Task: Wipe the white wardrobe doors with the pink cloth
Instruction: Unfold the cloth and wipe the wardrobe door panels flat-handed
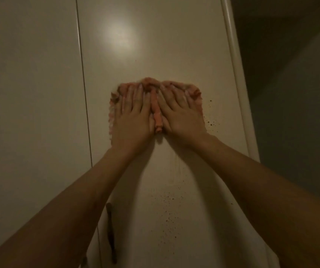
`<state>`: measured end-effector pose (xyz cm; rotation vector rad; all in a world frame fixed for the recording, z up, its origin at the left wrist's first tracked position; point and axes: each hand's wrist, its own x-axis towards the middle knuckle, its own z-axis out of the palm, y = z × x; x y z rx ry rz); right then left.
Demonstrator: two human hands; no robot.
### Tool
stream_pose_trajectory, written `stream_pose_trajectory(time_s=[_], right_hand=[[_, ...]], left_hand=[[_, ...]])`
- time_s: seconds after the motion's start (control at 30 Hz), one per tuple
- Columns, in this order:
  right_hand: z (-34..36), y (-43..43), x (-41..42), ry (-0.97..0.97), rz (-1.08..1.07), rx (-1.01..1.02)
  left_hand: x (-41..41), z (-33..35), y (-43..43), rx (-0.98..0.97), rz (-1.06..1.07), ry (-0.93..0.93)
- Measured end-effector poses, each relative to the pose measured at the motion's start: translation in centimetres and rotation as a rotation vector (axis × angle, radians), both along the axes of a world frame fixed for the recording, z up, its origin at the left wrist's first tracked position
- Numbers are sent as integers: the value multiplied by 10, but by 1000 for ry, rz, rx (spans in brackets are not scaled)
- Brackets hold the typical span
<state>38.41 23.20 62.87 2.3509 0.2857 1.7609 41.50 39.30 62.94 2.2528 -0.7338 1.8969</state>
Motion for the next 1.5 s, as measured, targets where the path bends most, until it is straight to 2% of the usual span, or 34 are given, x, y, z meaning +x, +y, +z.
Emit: stream_pose_trajectory(time_s=[0.2, 0.43, 0.6, 0.77, 1.2, 1.5], right_hand=[[-68, -9, -3, 24, -29, 25], [-142, -22, -7, 174, -55, 54], [-156, -26, -11, 191, -41, 51], [-137, -32, -11, 144, -18, 37], [-6, -81, -8, 35, -58, -3], [58, -99, -6, -45, -27, 36]], left_hand=[[-10, -66, -12, 16, 20, 65], [-16, -138, -22, 58, 50, 131], [-18, -154, -25, 68, 61, 132], [-15, -135, -30, 74, 63, 129], [-18, -13, -81, 1, -52, 37], [-16, 53, -107, -42, -78, -18]])
